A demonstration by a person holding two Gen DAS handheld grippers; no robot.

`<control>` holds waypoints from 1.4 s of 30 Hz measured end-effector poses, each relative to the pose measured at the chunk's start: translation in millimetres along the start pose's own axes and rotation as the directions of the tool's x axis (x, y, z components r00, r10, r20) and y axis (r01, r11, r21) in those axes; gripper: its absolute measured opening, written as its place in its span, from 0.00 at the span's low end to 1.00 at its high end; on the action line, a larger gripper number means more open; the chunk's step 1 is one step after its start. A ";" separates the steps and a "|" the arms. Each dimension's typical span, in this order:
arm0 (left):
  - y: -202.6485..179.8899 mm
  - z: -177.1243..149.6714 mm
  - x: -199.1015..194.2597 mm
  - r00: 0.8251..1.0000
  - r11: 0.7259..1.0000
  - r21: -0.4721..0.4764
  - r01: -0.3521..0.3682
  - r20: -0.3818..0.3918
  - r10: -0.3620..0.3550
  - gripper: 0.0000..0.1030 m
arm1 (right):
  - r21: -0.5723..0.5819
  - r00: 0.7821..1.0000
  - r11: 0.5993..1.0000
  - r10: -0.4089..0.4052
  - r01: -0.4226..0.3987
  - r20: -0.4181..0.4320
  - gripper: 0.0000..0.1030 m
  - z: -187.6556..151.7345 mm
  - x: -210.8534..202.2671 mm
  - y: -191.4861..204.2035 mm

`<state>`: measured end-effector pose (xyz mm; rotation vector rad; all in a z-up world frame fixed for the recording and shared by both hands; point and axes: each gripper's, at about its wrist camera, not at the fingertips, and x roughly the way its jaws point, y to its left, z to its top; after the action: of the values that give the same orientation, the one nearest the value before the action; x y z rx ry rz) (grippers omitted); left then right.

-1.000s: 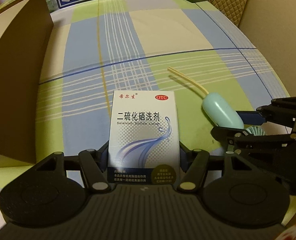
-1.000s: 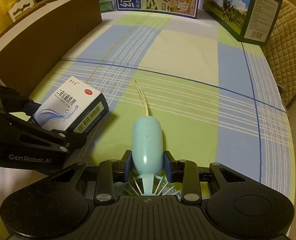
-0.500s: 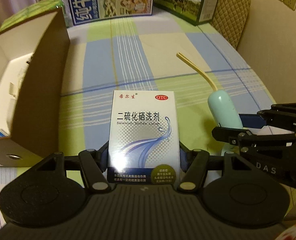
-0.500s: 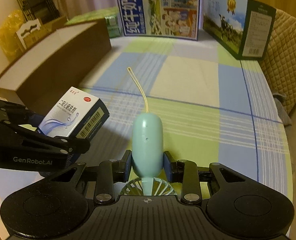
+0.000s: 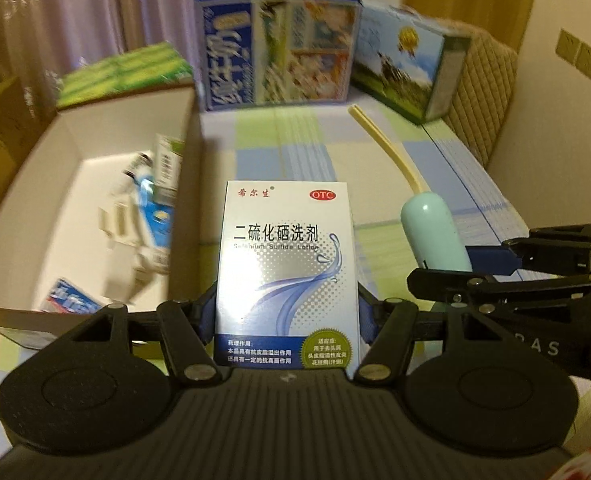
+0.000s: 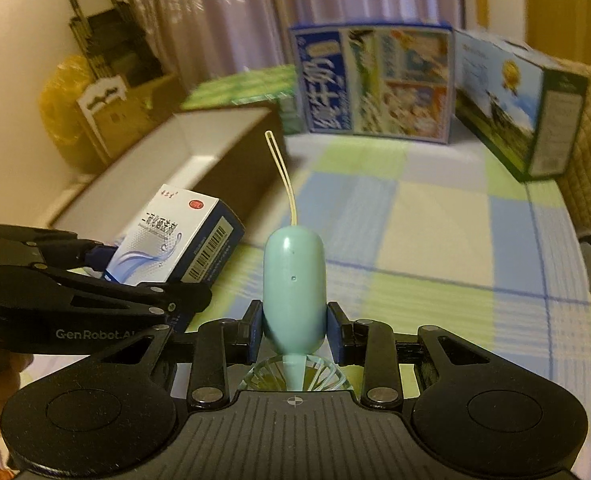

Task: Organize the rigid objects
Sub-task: 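Lift the fan and medicine box and carry both over the shoebox, then lower both items into the shoebox and open both tools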

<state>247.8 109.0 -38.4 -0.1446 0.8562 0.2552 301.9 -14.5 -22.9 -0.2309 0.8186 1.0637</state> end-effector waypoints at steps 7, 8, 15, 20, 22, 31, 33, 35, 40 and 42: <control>47.5 12.8 -30.4 0.996 0.997 -0.030 -0.073 0.055 0.074 0.59 | -0.027 0.996 0.996 0.087 -0.086 0.035 0.29 33.9 13.0 44.0; 54.6 14.0 -33.3 0.994 0.996 -0.034 -0.085 0.060 0.087 0.59 | -0.028 0.994 0.995 0.098 -0.097 0.036 0.29 39.0 16.7 50.7; 115.5 27.3 -44.5 0.983 0.985 -0.061 -0.161 0.080 0.166 0.59 | -0.015 0.983 0.984 0.176 -0.176 0.042 0.29 72.3 49.0 93.4; 156.0 38.4 -40.0 0.978 0.979 -0.072 -0.190 0.079 0.196 0.59 | -0.014 0.982 0.982 0.188 -0.188 0.033 0.29 92.8 77.8 119.8; 169.3 42.4 -36.1 0.978 0.979 -0.067 -0.191 0.074 0.196 0.59 | -0.007 0.982 0.983 0.185 -0.185 0.026 0.29 100.3 90.8 125.9; 214.2 60.8 2.3 0.984 0.983 -0.044 -0.177 0.025 0.178 0.59 | 0.040 0.993 0.992 0.122 -0.122 0.007 0.29 132.9 145.4 135.0; 222.4 65.7 14.8 0.985 0.984 -0.042 -0.174 0.008 0.175 0.59 | 0.046 0.994 0.993 0.107 -0.107 -0.003 0.29 137.0 155.3 133.9; 228.8 69.8 27.9 0.985 0.984 -0.034 -0.173 -0.009 0.173 0.59 | 0.057 0.995 0.994 0.095 -0.093 -0.020 0.29 142.1 168.4 130.6; 240.3 81.5 57.7 0.985 0.985 -0.028 -0.169 -0.046 0.168 0.59 | 0.067 0.997 0.996 0.059 -0.055 -0.058 0.29 149.9 196.3 124.5; 243.9 87.1 68.0 0.986 0.986 -0.028 -0.162 -0.055 0.160 0.59 | 0.076 0.996 0.996 0.053 -0.048 -0.071 0.29 152.5 206.2 121.1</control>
<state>285.6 374.1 -39.5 -0.1129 0.9174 0.4184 320.7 268.3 -35.5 -0.1878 0.9323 1.0751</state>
